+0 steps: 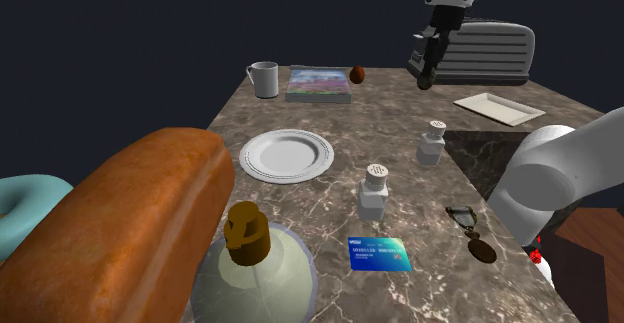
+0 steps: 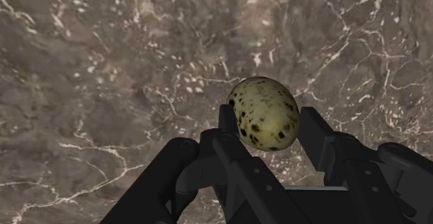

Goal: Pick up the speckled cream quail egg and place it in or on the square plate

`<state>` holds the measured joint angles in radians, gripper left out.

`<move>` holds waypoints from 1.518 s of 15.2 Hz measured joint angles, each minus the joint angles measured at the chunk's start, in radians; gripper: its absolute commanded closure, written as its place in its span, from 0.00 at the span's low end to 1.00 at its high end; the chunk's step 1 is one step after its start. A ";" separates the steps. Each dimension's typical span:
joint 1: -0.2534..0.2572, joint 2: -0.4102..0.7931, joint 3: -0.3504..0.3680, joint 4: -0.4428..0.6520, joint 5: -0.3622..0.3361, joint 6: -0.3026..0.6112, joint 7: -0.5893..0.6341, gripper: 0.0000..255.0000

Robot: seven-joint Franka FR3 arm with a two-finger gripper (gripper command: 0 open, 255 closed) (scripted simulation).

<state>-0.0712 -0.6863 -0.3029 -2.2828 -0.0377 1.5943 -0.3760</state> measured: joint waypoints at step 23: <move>-0.127 -0.119 -0.320 0.150 -0.267 -0.232 -0.391 1.00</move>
<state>-0.1978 -0.8049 -0.6230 -2.1329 -0.3049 1.3621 -0.7669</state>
